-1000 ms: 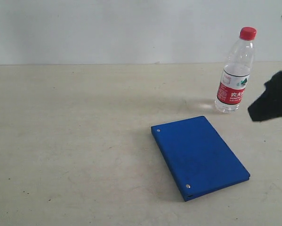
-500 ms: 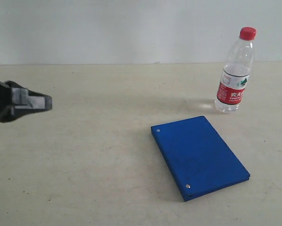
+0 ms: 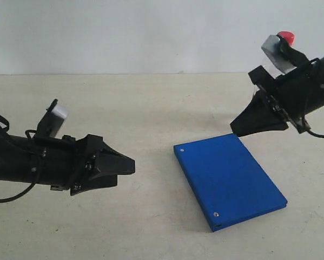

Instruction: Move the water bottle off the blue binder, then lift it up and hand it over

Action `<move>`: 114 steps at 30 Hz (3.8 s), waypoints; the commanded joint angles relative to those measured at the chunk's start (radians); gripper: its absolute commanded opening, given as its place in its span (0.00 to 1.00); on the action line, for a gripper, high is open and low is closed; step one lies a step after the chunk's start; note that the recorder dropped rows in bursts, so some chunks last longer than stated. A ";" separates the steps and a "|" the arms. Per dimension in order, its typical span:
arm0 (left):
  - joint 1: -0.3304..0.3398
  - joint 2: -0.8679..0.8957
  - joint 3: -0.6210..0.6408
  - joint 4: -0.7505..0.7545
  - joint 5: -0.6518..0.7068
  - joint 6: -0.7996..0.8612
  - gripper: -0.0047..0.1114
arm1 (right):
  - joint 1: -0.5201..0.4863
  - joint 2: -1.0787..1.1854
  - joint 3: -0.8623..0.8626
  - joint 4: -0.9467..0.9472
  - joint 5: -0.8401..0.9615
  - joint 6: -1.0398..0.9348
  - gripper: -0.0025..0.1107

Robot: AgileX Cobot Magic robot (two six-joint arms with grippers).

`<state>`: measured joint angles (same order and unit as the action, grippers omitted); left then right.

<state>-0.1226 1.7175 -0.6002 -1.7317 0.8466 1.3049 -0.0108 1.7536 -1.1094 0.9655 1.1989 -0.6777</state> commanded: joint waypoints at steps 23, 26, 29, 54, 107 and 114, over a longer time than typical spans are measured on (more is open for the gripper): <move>-0.100 0.353 -0.235 -0.013 0.124 -0.086 0.56 | 0.040 0.159 -0.030 -0.350 -0.199 0.074 0.48; -0.100 0.353 -0.251 -0.013 0.096 -0.086 0.56 | 0.039 0.181 -0.030 -0.389 -0.231 0.103 0.48; -0.100 0.353 -0.274 -0.013 0.096 -0.086 0.56 | 0.039 0.196 -0.030 -0.392 -0.237 0.104 0.48; -0.100 0.353 -0.290 -0.013 0.069 -0.086 0.56 | -0.026 0.315 -0.030 -0.134 -0.110 -0.095 0.47; -0.015 0.363 -0.431 -0.013 0.094 0.117 0.56 | 0.131 0.233 -0.019 0.367 0.022 -0.599 0.02; -0.018 0.461 -0.533 -0.013 0.375 0.180 0.56 | 0.131 0.235 -0.019 0.356 0.022 -0.605 0.02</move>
<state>-0.1329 2.1532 -1.0953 -1.7396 1.0999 1.4621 0.1188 2.0004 -1.1269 1.3088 1.2075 -1.2637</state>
